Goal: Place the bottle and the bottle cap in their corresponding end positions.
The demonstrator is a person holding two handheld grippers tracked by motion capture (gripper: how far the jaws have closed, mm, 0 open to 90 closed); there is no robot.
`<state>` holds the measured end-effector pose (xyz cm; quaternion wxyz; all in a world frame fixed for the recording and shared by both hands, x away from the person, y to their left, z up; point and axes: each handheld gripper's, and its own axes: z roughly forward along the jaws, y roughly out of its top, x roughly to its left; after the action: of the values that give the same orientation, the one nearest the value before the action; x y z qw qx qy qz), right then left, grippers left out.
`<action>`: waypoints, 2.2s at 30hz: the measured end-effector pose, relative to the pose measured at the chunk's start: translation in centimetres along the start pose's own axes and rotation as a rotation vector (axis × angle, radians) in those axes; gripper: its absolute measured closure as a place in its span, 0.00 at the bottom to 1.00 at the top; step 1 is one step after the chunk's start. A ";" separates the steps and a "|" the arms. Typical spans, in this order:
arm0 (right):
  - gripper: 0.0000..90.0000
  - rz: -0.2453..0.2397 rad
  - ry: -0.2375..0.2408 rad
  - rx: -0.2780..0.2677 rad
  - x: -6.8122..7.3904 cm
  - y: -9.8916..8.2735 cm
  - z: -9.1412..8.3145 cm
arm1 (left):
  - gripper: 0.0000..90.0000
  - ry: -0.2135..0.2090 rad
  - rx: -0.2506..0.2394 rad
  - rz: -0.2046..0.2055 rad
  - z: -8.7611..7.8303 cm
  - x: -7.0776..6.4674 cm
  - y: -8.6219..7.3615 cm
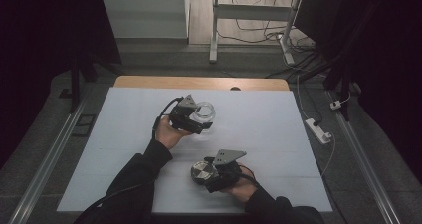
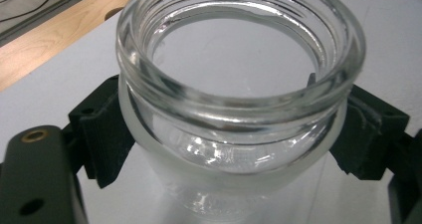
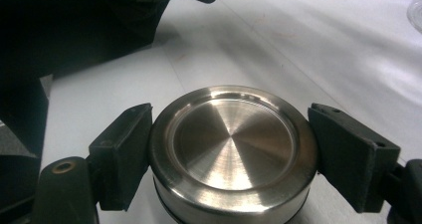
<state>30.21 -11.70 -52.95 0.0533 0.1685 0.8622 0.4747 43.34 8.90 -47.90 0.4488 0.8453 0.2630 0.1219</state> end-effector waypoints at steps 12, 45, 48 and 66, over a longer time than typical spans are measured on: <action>0.22 0.014 -0.022 0.066 -0.7 -0.1 0.9 | 0.17 0.013 0.028 -0.017 1.2 0.7 -1.0; 0.08 -0.022 -0.060 0.127 -0.4 1.2 1.5 | 0.06 -0.022 0.078 -0.068 1.6 1.3 -2.8; 0.07 -0.023 -0.062 0.105 -0.4 1.5 1.1 | 0.05 -0.010 0.079 -0.068 1.1 1.1 -2.7; 0.07 -0.017 -0.059 0.043 -0.4 2.3 -0.9 | 0.02 -0.025 0.043 -0.083 -2.4 -0.3 -3.1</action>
<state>30.89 -11.41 -50.59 0.0792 0.1760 0.8716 0.4506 41.04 11.81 -49.05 0.4387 0.8445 0.2949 0.0867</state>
